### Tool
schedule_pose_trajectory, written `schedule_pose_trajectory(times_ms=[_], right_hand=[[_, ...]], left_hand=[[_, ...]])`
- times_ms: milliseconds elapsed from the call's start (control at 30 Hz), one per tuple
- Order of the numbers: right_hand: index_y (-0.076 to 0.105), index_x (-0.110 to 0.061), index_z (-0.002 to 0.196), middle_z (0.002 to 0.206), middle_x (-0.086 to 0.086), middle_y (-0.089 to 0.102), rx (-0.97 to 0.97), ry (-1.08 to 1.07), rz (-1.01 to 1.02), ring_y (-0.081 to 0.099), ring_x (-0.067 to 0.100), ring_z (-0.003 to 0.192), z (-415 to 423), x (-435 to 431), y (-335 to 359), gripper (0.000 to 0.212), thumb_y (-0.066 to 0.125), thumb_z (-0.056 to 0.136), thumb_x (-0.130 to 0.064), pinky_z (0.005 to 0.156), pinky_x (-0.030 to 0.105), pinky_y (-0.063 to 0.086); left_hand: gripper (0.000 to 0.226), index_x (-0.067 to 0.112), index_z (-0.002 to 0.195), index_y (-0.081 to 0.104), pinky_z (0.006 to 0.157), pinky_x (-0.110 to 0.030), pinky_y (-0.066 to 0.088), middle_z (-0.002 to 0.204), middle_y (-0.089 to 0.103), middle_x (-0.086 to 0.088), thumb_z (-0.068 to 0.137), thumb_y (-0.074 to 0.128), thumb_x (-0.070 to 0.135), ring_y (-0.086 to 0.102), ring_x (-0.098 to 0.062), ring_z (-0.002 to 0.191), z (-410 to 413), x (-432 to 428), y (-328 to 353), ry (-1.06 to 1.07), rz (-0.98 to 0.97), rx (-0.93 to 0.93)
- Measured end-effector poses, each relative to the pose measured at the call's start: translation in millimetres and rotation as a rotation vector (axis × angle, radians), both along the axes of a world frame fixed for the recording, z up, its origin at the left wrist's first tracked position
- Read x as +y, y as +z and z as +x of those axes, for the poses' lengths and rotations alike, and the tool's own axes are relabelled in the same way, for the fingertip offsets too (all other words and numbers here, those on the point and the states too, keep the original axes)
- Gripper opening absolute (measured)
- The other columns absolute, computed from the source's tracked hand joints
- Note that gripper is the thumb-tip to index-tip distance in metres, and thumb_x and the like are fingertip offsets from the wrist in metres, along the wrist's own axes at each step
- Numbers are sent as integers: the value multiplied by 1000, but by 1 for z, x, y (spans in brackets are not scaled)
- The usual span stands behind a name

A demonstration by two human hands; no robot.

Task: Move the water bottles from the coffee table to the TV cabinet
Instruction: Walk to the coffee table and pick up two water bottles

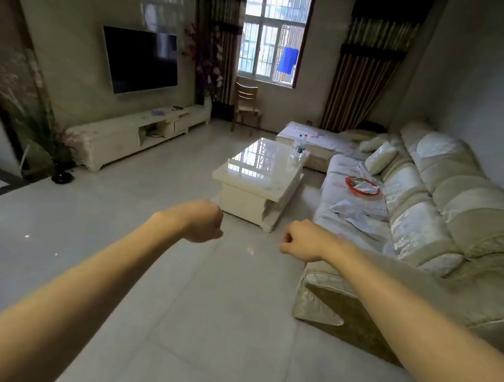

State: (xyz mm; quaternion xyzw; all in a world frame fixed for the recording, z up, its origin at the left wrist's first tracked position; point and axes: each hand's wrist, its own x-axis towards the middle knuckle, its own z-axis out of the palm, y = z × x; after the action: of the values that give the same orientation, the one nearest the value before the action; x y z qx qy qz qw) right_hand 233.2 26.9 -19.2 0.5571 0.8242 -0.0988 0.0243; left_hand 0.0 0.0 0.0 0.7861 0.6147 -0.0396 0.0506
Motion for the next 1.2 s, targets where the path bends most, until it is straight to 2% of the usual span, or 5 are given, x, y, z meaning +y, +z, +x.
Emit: schedule_pose_trajectory(times_ms=[167, 367, 567, 733, 1200], right_hand=[[65, -10, 81, 82, 9, 65, 0, -32, -29, 62, 28, 78, -12, 30, -8, 25, 59, 87, -34, 74, 39, 51], [57, -12, 64, 66, 6, 57, -6, -54, -49, 54, 26, 64, -7, 80, -14, 31, 58, 87, -33, 66, 39, 50], [68, -2, 83, 84, 12, 64, 6, -44, -61, 64, 31, 83, 4, 146, -17, 32, 59, 88, -32, 73, 39, 51], [45, -12, 57, 64, 7, 49, 37, -50, -56, 44, 26, 62, 24, 214, -21, 35, 57, 85, -30, 58, 33, 38], [37, -16, 51, 59, 5, 41, 87, -41, -148, 38, 23, 58, 29, 353, -45, 37, 56, 81, -26, 56, 34, 33]], left_hand=[[32, 9, 110, 67, 87, -37, 52, 110, 65, -11, 96, 53, 34, 62, -28, 99, -9, 35, -14, -7, -62, -23], [32, 9, 110, 67, 82, -36, 51, 108, 66, -12, 95, 53, 34, 62, -28, 97, -5, 85, -16, -19, -66, -39], [33, 9, 110, 67, 88, -38, 53, 110, 66, -11, 95, 53, 35, 62, -27, 99, 10, 150, -20, -21, -87, -2], [32, 12, 110, 67, 81, -32, 49, 111, 64, -11, 94, 53, 37, 62, -28, 98, 26, 211, -18, 4, -101, 32], [33, 11, 114, 66, 80, -33, 48, 112, 66, -11, 96, 52, 36, 62, -27, 100, 30, 339, -34, 36, -166, 23]])
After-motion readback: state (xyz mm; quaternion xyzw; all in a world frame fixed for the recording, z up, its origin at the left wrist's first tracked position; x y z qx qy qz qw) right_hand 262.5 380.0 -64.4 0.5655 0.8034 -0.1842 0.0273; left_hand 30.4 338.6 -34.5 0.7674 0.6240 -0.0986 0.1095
